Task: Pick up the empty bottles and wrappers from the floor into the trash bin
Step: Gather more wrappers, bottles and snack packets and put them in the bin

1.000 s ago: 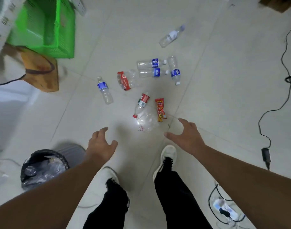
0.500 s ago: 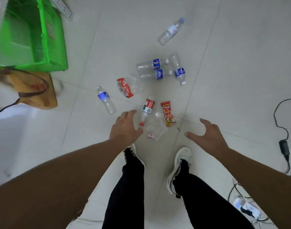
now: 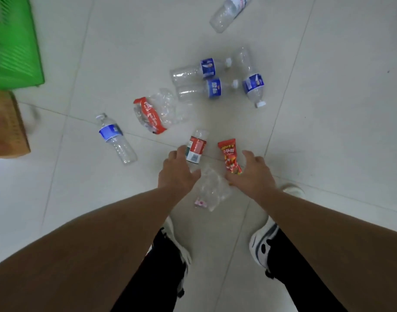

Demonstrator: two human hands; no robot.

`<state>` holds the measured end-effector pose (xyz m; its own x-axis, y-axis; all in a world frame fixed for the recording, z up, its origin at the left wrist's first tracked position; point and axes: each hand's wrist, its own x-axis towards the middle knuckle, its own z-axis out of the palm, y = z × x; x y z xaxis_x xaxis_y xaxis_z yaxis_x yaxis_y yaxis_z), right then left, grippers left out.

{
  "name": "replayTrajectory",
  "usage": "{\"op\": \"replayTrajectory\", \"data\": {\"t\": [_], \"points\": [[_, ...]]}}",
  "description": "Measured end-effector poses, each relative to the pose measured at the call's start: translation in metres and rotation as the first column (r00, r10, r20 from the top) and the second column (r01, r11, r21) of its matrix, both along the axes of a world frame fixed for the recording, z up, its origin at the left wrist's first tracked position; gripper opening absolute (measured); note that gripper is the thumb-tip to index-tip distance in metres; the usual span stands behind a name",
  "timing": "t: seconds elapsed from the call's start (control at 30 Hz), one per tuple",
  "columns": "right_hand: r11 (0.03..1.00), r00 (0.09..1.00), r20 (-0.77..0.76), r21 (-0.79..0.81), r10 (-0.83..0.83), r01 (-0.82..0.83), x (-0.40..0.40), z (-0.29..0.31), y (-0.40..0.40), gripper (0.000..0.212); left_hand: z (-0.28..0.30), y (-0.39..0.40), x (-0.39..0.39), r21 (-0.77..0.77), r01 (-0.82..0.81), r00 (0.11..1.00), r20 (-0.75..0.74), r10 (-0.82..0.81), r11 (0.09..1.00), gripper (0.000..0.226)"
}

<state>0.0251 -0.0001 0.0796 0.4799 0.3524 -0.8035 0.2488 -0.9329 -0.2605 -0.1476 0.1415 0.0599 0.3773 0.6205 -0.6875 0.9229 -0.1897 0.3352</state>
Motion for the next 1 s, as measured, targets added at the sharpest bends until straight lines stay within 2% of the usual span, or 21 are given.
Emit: {"op": "replayTrajectory", "data": {"t": [0.1,0.2,0.33,0.43,0.57,0.77,1.0], "points": [[1.000,0.999,0.041,-0.003,0.022,-0.022,-0.003,-0.077,0.008,0.087,-0.072,-0.001,0.019,0.017,-0.055,0.998,0.011,0.055,0.998,0.097],[0.998,0.989,0.139,0.002,0.056,-0.057,-0.009,-0.136,0.010,0.073,-0.124,0.002,0.025,0.073,-0.065,0.998,0.017,0.064,0.995,0.095],[0.994,0.974,0.227,0.107,-0.021,-0.004,-0.014,-0.151,0.006,0.049,-0.126,0.008,0.015,0.129,-0.088,0.996,0.043,0.083,0.988,0.086],[0.988,0.962,0.250,0.126,-0.113,0.084,-0.010,-0.111,0.000,0.040,-0.085,0.019,-0.004,0.159,-0.086,0.996,0.029,0.082,0.984,0.086],[0.997,0.979,0.197,0.072,-0.056,0.042,-0.002,-0.027,-0.013,0.026,-0.004,0.029,-0.044,0.163,-0.172,0.985,0.012,0.172,0.972,0.086],[0.998,0.999,0.034,-0.063,0.010,-0.008,0.021,0.092,-0.002,0.035,0.122,0.033,-0.086,0.184,-0.400,0.910,-0.037,0.413,0.898,0.078],[0.982,0.983,0.009,0.032,0.184,-0.184,0.029,0.198,0.052,0.035,0.221,0.033,-0.112,0.141,-0.603,0.790,-0.026,0.612,0.785,0.074]]}}
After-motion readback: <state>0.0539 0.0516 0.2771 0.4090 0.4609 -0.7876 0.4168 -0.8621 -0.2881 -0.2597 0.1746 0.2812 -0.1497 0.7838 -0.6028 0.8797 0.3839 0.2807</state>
